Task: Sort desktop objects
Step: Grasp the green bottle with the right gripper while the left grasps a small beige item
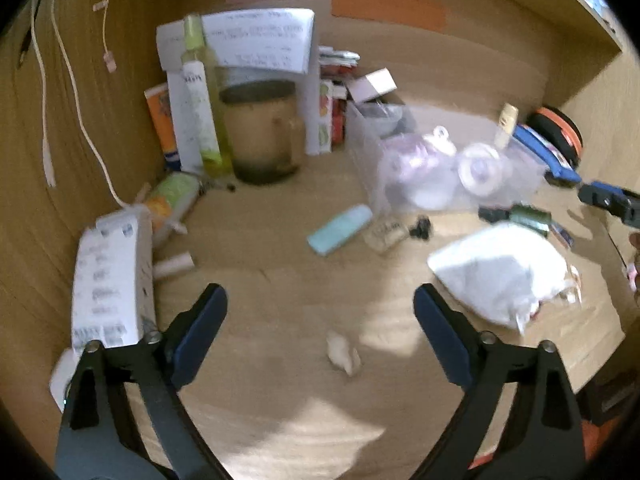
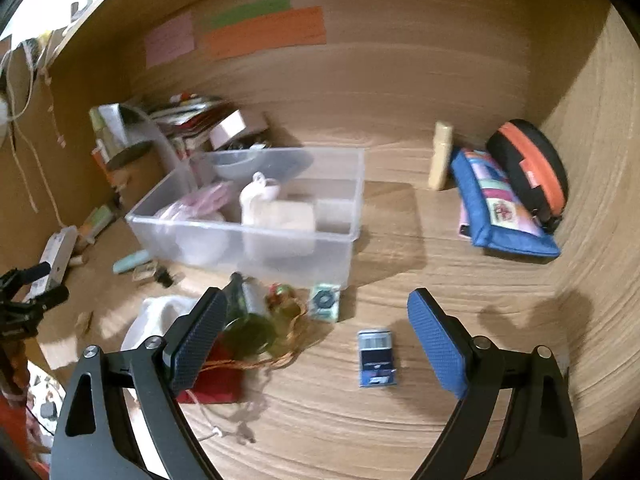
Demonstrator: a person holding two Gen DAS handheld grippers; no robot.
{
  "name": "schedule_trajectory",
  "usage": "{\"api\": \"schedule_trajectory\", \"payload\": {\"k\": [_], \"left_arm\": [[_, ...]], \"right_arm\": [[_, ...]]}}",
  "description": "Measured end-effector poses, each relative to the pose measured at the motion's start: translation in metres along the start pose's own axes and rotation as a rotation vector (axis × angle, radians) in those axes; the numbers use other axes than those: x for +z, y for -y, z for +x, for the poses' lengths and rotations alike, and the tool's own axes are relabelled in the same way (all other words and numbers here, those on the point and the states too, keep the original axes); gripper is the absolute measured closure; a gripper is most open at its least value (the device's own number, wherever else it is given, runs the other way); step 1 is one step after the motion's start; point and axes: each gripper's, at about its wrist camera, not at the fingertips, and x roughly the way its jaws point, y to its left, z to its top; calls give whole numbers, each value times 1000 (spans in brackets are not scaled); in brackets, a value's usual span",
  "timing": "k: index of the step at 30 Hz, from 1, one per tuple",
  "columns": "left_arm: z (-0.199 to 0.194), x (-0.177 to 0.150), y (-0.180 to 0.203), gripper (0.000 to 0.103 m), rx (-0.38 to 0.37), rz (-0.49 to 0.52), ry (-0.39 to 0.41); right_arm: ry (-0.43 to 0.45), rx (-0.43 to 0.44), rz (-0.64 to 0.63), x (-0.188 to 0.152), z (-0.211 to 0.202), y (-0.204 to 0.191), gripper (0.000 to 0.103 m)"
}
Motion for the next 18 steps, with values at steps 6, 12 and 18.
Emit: {"api": "schedule_trajectory", "payload": {"k": [6, 12, 18], "left_arm": [[5, -23, 11, 32, -16, 12, -40], [17, -28, 7, 49, -38, -29, -85], [23, -28, 2, 68, -31, -56, -81]], "right_arm": [[-28, 60, -55, -10, 11, -27, 14], [-19, 98, -126, -10, 15, -46, 28], [-51, 146, -186, -8, 30, -59, 49]]}}
